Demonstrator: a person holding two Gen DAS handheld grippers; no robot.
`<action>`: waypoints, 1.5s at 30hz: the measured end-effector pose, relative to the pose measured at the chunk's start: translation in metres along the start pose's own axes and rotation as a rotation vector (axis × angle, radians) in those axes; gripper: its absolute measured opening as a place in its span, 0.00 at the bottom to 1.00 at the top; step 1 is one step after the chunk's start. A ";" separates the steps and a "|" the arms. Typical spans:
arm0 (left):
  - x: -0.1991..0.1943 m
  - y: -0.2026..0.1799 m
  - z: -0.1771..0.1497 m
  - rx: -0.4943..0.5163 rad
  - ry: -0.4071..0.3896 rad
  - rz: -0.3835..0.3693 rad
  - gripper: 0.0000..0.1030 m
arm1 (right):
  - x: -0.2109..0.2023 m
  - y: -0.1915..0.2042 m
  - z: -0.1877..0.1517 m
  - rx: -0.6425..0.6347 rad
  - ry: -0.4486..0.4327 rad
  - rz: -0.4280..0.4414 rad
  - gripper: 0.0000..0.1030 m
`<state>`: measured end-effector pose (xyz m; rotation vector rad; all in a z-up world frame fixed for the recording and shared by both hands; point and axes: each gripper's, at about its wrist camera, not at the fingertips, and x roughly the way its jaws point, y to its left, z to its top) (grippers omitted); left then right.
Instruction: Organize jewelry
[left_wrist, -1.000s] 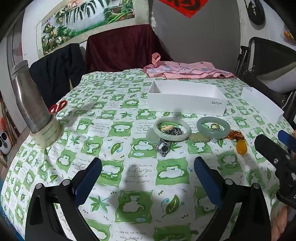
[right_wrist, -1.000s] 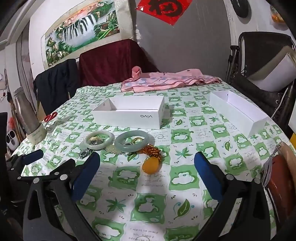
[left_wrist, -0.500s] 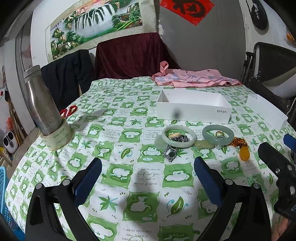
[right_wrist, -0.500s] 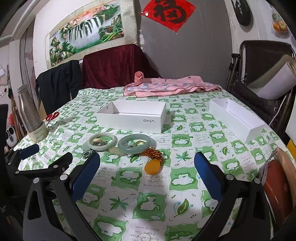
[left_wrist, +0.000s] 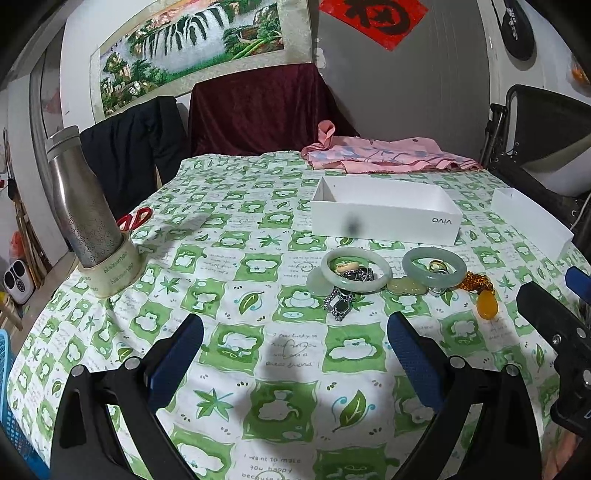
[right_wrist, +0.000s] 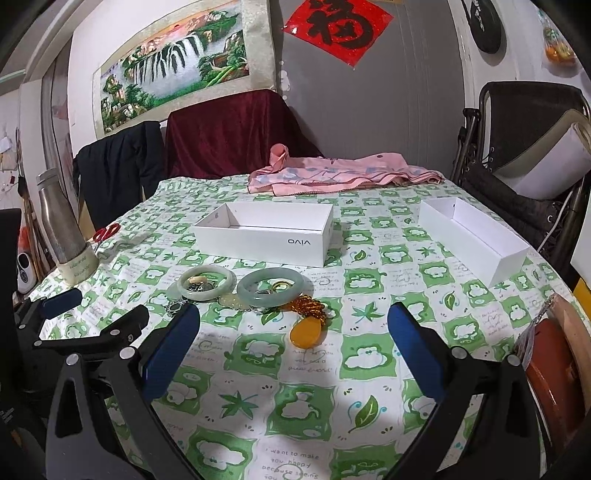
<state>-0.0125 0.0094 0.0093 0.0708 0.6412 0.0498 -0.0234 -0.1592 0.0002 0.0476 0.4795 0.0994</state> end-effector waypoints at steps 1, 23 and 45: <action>0.000 0.000 0.000 0.000 0.002 -0.001 0.95 | 0.000 0.000 0.000 0.001 0.001 0.001 0.94; 0.002 -0.004 -0.001 0.021 0.001 -0.002 0.95 | -0.003 -0.006 -0.002 0.042 -0.010 0.030 0.94; 0.008 -0.003 -0.003 0.020 0.023 0.029 0.95 | -0.006 -0.013 -0.001 0.069 -0.017 0.096 0.94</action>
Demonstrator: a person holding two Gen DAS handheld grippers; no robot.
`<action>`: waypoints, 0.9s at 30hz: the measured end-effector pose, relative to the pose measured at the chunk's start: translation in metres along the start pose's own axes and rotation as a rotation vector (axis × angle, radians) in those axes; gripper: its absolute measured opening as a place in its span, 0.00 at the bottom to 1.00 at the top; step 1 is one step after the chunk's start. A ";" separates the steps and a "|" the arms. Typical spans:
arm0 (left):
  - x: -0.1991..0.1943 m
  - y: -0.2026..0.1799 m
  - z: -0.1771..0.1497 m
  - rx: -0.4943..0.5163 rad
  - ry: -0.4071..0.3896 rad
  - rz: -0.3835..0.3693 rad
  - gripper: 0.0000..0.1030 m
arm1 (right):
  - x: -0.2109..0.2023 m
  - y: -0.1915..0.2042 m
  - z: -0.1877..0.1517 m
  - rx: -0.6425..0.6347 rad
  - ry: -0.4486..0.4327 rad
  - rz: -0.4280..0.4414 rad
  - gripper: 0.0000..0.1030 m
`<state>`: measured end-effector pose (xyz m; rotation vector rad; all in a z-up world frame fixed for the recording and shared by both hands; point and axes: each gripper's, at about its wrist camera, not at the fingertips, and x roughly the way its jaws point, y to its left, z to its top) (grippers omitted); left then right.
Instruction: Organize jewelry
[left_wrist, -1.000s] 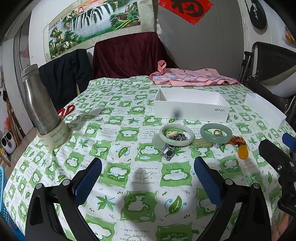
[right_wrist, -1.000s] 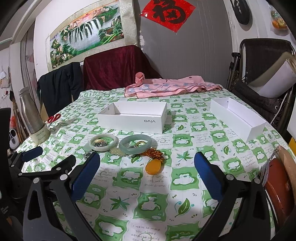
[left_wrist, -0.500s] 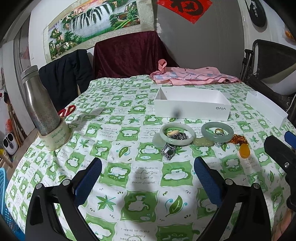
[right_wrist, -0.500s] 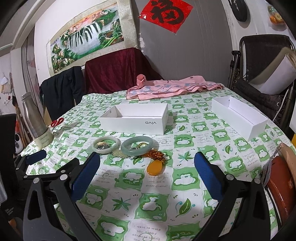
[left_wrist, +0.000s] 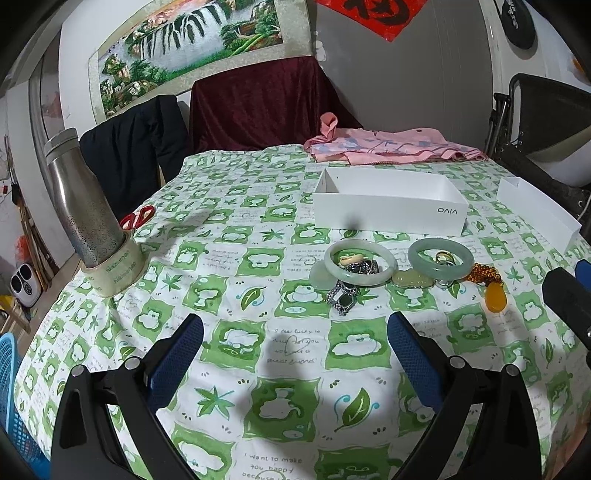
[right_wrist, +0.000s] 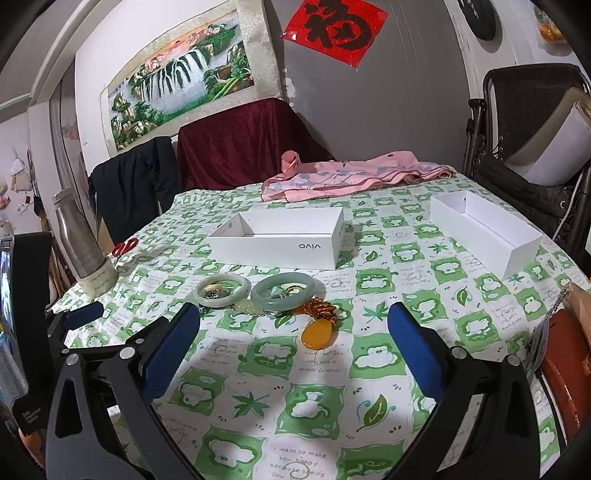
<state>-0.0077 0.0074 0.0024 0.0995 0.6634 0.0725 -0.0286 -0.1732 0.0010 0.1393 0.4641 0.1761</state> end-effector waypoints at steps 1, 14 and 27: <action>0.000 0.000 0.000 0.001 0.002 -0.001 0.95 | 0.001 -0.001 0.000 0.003 0.004 0.002 0.94; 0.033 0.000 -0.004 0.025 0.204 -0.085 0.95 | 0.021 -0.020 0.000 0.103 0.113 0.051 0.94; 0.055 0.008 -0.004 -0.022 0.292 -0.137 0.96 | 0.082 -0.021 -0.002 0.010 0.426 0.030 0.95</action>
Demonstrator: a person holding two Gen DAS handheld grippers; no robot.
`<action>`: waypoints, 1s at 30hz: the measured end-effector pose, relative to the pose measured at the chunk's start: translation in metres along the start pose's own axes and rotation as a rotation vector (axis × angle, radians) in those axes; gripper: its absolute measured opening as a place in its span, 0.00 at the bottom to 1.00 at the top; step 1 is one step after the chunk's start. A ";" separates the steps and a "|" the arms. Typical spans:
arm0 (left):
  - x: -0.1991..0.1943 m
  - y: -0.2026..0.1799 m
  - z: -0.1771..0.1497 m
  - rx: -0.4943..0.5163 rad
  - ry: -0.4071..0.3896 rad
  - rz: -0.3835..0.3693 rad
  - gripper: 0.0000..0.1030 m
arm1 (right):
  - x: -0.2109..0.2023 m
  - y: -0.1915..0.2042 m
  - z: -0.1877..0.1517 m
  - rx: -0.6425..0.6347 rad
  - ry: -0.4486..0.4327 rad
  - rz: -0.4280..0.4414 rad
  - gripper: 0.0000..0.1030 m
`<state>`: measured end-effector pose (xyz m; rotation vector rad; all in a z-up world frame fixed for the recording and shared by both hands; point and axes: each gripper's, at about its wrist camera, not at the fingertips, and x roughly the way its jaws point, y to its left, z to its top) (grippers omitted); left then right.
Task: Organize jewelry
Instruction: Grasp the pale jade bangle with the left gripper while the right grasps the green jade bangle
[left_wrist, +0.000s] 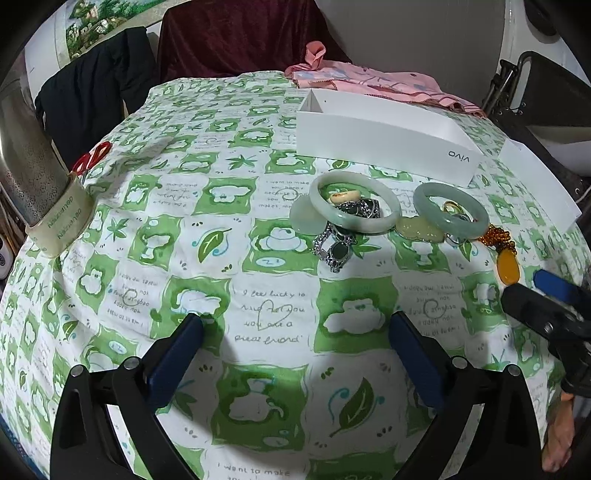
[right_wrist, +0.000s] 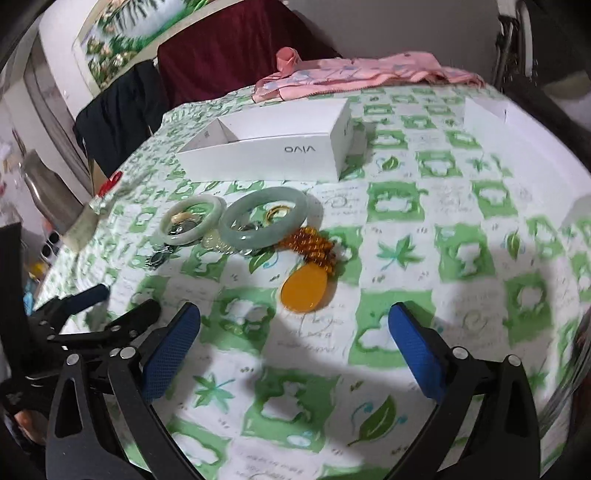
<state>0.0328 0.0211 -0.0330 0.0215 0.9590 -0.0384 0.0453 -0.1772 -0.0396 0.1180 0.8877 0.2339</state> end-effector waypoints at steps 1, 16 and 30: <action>0.001 0.000 0.003 0.008 0.012 -0.006 0.96 | 0.004 0.000 0.001 -0.011 0.013 -0.007 0.95; 0.042 -0.030 0.074 0.212 -0.032 -0.103 0.89 | 0.020 0.008 0.036 -0.189 -0.034 -0.068 0.94; 0.025 0.008 0.078 0.053 -0.100 -0.241 0.67 | 0.023 0.021 0.045 -0.228 -0.064 -0.035 0.94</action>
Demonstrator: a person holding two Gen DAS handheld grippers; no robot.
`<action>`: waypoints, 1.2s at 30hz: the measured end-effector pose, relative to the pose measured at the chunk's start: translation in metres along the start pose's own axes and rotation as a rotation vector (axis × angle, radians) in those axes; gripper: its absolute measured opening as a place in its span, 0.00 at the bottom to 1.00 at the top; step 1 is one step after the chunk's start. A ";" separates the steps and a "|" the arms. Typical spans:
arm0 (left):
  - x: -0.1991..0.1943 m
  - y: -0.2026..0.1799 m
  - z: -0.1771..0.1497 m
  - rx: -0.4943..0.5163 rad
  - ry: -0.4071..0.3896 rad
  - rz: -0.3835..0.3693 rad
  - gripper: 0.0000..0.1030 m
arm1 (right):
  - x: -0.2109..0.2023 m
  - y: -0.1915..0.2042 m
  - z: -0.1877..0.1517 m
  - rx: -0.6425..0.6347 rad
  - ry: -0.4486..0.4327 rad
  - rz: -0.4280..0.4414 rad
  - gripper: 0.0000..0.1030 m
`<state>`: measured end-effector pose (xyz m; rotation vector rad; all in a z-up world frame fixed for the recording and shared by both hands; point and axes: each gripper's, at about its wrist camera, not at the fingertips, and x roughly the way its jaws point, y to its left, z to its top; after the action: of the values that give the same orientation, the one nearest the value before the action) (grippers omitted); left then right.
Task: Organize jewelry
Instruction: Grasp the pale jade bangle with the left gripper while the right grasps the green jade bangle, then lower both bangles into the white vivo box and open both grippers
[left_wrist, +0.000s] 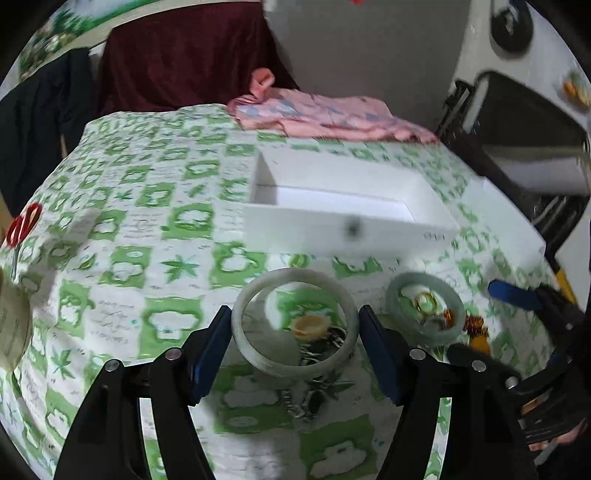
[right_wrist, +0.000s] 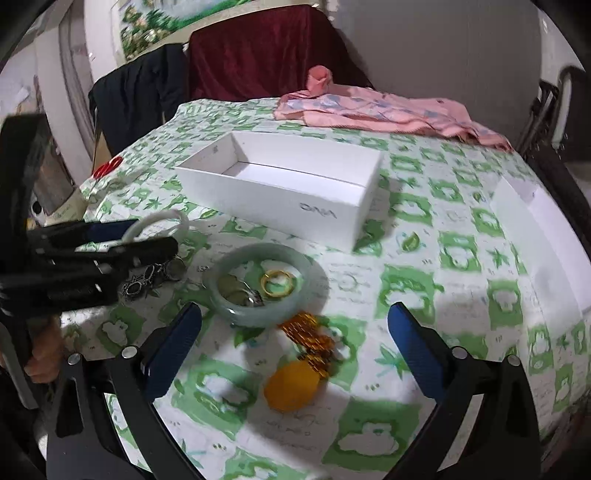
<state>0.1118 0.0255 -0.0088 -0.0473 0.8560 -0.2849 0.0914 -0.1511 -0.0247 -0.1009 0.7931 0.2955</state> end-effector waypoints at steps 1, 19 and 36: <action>-0.002 0.004 0.001 -0.012 -0.007 0.003 0.67 | 0.002 0.003 0.002 -0.010 0.002 0.003 0.94; -0.004 0.020 0.003 -0.048 -0.014 0.041 0.67 | 0.019 -0.004 0.013 0.060 0.032 0.124 0.67; 0.005 -0.003 0.068 0.010 -0.090 0.013 0.67 | -0.013 -0.035 0.073 0.118 -0.180 0.087 0.67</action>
<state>0.1651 0.0161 0.0332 -0.0449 0.7652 -0.2727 0.1435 -0.1727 0.0350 0.0710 0.6359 0.3342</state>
